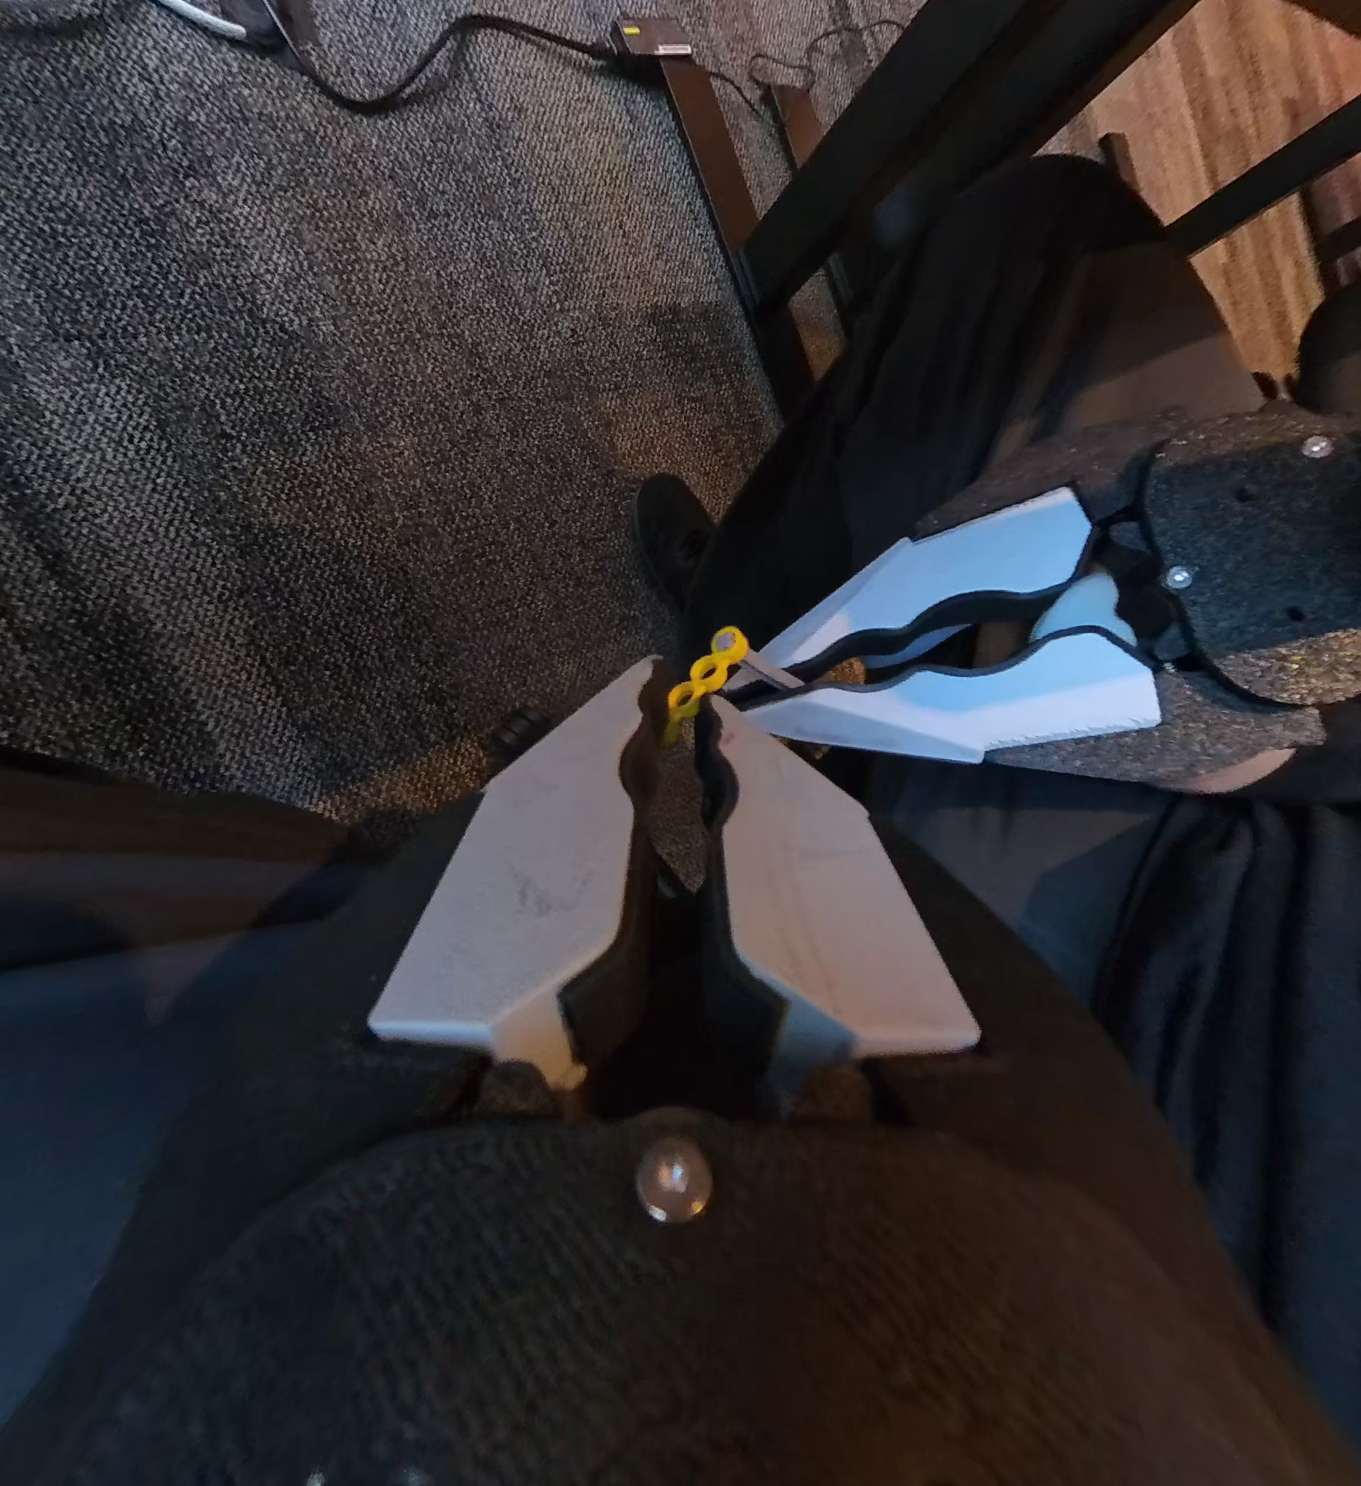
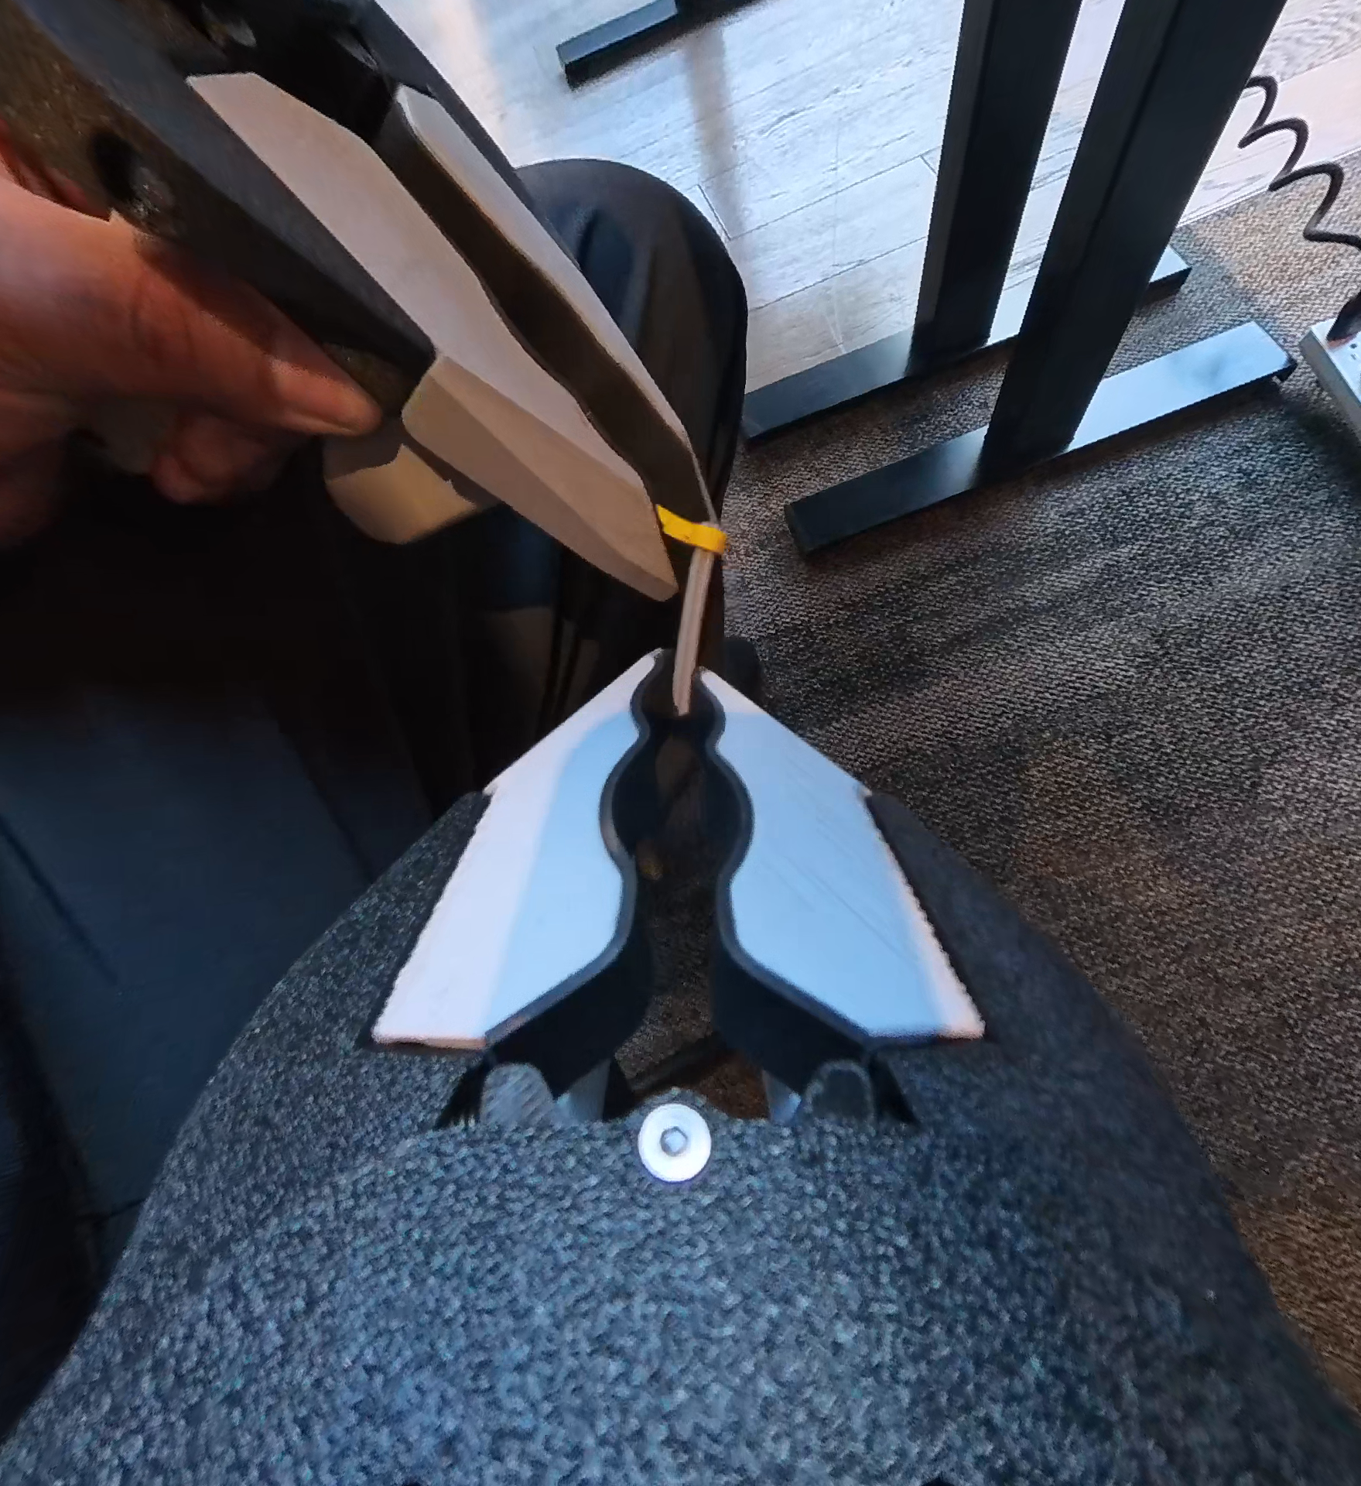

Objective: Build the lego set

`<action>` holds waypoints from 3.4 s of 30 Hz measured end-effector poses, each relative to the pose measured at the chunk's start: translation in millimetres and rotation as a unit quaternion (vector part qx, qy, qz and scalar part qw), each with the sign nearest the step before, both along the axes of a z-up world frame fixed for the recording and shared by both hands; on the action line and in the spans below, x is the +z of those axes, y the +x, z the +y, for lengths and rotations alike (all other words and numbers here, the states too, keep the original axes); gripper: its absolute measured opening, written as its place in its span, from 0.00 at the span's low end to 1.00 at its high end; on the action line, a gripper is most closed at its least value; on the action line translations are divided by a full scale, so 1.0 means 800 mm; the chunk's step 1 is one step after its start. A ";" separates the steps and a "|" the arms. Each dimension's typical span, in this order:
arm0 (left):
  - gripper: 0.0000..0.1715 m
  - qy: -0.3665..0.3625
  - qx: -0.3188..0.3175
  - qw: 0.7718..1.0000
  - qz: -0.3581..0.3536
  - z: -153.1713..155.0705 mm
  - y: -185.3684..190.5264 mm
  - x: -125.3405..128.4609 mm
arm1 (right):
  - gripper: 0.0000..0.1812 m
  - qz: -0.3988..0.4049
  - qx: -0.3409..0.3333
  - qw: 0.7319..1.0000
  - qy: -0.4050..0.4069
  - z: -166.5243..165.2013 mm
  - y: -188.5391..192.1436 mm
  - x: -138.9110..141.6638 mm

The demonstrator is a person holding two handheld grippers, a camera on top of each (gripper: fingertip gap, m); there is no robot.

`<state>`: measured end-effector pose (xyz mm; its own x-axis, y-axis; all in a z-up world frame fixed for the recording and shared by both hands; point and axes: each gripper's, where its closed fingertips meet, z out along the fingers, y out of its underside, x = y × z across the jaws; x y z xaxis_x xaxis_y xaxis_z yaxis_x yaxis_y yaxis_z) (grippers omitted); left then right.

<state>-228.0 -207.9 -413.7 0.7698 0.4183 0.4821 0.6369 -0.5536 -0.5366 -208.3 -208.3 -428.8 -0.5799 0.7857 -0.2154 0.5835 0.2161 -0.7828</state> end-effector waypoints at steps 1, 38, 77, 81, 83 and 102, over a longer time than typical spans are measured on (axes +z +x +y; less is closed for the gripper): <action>0.03 -0.003 -0.001 1.000 0.005 -0.001 0.000 0.000 | 0.02 -0.001 0.001 1.000 -0.001 -0.001 0.000 0.000; 0.01 -0.090 -0.181 0.877 0.435 -0.014 0.019 0.107 | 0.09 -0.010 0.066 0.985 -0.158 -0.026 0.018 0.134; 0.01 -0.118 -0.174 0.908 0.362 -0.057 -0.028 0.090 | 0.02 0.163 0.070 0.984 0.022 -0.037 -0.001 0.142; 0.01 -0.076 -0.200 0.905 0.368 -0.025 -0.005 0.122 | 0.02 0.234 0.040 0.971 0.023 0.013 0.023 0.242; 0.02 -0.050 -0.216 0.912 0.344 -0.006 0.009 0.134 | 0.02 0.270 -0.009 0.960 0.067 0.076 0.016 0.290; 0.01 0.087 -0.204 0.967 0.126 0.106 -0.015 0.210 | 0.16 0.085 -0.059 0.968 0.227 0.302 -0.043 0.229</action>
<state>-240.3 -123.3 -246.0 0.9557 -0.0149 0.2938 0.2222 -0.6182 -0.7540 -243.0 32.9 -246.0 -0.4776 0.8399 0.2577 0.4958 0.4998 -0.7102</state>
